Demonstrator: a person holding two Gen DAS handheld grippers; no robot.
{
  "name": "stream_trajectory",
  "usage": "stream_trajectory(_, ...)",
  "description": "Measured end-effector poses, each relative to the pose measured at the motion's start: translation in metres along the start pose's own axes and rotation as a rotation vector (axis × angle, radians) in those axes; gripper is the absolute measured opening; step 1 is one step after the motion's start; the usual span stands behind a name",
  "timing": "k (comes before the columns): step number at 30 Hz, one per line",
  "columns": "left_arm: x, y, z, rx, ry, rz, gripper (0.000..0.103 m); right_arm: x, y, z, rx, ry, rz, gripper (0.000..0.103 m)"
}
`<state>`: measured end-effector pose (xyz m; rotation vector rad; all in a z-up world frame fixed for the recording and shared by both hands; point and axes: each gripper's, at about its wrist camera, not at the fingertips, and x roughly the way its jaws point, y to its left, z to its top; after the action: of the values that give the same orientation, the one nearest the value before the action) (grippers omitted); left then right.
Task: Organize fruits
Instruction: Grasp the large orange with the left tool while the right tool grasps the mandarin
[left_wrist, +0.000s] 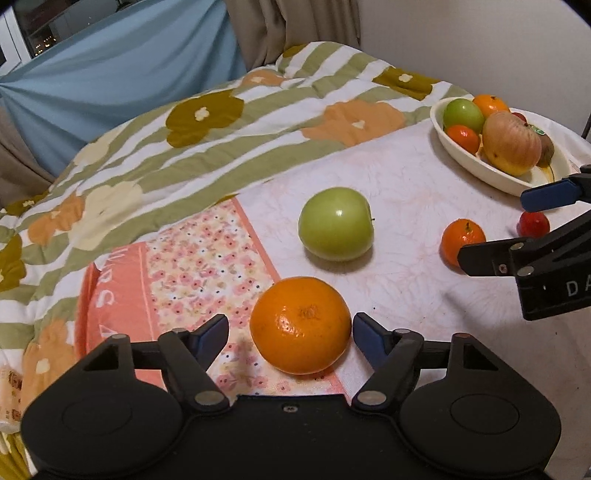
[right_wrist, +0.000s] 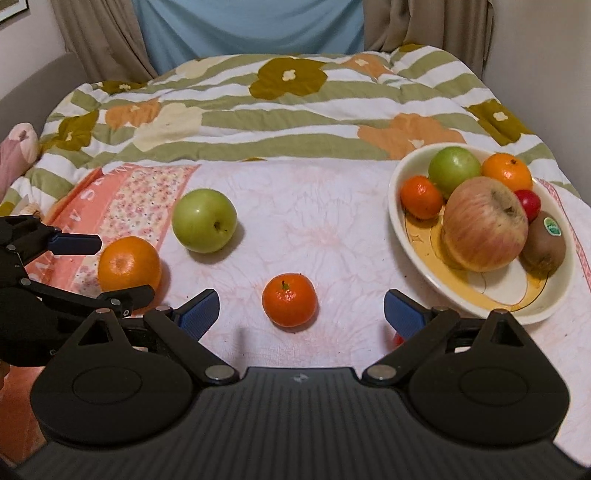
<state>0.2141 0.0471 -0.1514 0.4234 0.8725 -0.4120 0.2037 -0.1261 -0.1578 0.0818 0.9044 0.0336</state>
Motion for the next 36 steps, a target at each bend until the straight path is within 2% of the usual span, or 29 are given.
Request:
stream_trajectory(4, 0.004, 0.004, 0.001, -0.016, -0.001, -0.025, 0.076, 0.008, 0.003, -0.002, 0.006, 0.021, -0.009, 0.101)
stream_trajectory(6, 0.006, 0.004, 0.002, -0.019, -0.003, -0.047, 0.066, 0.012, 0.006, -0.002, 0.002, 0.036, -0.007, 0.095)
stream_trajectory(11, 0.007, 0.003, 0.002, -0.016, -0.015, -0.062, 0.066, 0.017, 0.010, -0.001, -0.004, 0.040, -0.024, 0.094)
stream_trajectory(14, 0.006, 0.005, 0.001, -0.024, -0.013, -0.070, 0.065, 0.020, 0.011, -0.001, -0.006, 0.042, -0.029, 0.089)
stream_trajectory(16, 0.006, 0.005, 0.000, -0.020, -0.012, -0.064, 0.065, 0.024, 0.011, -0.001, -0.010, 0.043, -0.032, 0.082)
stream_trajectory(19, 0.005, 0.006, -0.002, -0.019, -0.009, -0.056, 0.065, 0.031, 0.011, -0.001, -0.017, 0.053, -0.038, 0.076)
stream_trajectory(32, -0.006, 0.019, -0.017, -0.087, 0.018, -0.005, 0.065, 0.034, 0.014, -0.002, -0.053, 0.043, -0.034, 0.066)
stream_trajectory(36, -0.012, 0.021, -0.020, -0.114, 0.019, 0.010, 0.065, 0.034, 0.014, -0.002, -0.068, 0.044, -0.018, 0.053)
